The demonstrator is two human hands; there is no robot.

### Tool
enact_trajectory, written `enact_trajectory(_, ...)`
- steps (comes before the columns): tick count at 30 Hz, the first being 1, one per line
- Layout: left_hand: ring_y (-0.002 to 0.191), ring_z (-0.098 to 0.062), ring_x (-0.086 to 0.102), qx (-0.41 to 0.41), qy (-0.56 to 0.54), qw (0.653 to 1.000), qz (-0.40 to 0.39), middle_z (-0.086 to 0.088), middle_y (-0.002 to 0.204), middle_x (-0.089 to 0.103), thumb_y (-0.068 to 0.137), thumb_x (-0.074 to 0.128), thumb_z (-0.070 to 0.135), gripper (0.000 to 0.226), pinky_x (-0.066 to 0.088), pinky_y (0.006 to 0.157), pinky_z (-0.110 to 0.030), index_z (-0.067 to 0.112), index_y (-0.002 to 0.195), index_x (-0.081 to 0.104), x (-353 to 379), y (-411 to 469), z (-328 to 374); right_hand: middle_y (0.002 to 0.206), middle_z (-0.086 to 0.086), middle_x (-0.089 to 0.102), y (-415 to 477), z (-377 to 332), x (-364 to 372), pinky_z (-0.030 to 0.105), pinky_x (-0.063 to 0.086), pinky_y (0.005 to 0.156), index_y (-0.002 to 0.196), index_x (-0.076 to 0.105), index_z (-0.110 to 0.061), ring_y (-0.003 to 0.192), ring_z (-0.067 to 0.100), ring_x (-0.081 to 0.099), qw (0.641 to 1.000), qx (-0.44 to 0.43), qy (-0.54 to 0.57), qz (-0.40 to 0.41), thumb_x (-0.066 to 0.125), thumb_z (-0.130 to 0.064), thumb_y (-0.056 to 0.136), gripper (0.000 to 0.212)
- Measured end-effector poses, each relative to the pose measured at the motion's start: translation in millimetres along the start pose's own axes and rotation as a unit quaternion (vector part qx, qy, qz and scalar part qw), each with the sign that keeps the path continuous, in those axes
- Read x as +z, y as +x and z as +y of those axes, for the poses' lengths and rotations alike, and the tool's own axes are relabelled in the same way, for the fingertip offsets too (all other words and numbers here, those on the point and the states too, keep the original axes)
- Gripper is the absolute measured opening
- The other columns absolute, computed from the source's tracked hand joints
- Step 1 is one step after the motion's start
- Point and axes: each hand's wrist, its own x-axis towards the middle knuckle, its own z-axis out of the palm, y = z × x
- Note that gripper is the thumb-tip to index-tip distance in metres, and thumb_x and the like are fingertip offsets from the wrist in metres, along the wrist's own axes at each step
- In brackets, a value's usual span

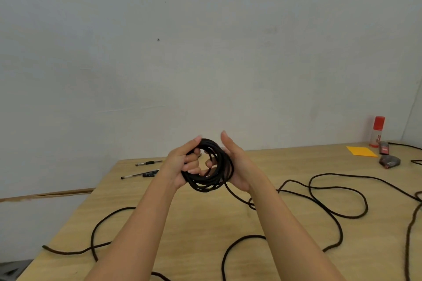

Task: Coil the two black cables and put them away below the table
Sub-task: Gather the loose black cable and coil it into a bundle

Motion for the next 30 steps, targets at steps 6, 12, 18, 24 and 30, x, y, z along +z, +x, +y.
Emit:
enact_trajectory(6,0.03,-0.007,0.026,0.006,0.001,0.997,0.083,0.006,0.038,0.028,0.087,0.063,0.031,0.035,0.029,0.035,-0.017,0.007,0.067,0.048,6,2,-5,0.064,0.005,0.051,13,3,9,0.023,0.048,0.051,0.089,0.061,-0.004,0.055,0.02,0.058,0.975,-0.002,-0.125,0.183,0.062,-0.019,0.09,0.015)
enact_trajectory(12,0.041,-0.014,0.042,0.079,0.16,0.968,0.175,-0.001,0.05,0.044,0.08,0.069,0.044,0.043,0.043,0.055,-0.03,0.006,0.067,0.055,21,4,-14,0.068,0.003,0.051,28,17,17,0.026,0.037,0.051,0.077,0.054,-0.006,0.057,0.018,0.047,0.899,-0.06,-0.279,0.333,0.051,-0.021,0.095,0.024)
enact_trajectory(18,0.035,-0.011,0.026,0.123,0.179,0.956,0.196,0.003,0.045,0.031,0.08,0.071,0.036,0.045,0.024,0.039,-0.023,0.012,0.054,0.044,16,3,-17,0.062,0.008,0.052,16,1,9,0.033,0.049,0.063,0.082,0.059,-0.003,0.053,0.024,0.055,0.976,0.023,-0.111,0.185,0.062,-0.028,0.085,0.025)
enact_trajectory(24,0.039,-0.014,0.02,0.1,0.231,0.958,0.135,0.001,0.046,0.029,0.083,0.068,0.03,0.045,0.016,0.043,-0.026,0.013,0.05,0.042,20,-4,-17,0.075,0.012,0.067,10,-10,10,0.03,0.053,0.062,0.094,0.069,-0.003,0.064,0.023,0.064,0.972,0.041,-0.145,0.18,0.058,-0.056,0.083,0.055)
enact_trajectory(30,0.035,-0.011,0.019,0.099,0.15,0.968,0.174,0.001,0.045,0.03,0.087,0.062,0.034,0.042,0.016,0.037,-0.021,0.012,0.056,0.045,23,1,-8,0.053,-0.001,0.05,20,-3,22,0.025,0.043,0.046,0.076,0.064,-0.001,0.038,0.013,0.043,0.954,-0.03,-0.184,0.236,0.063,-0.06,0.079,0.059)
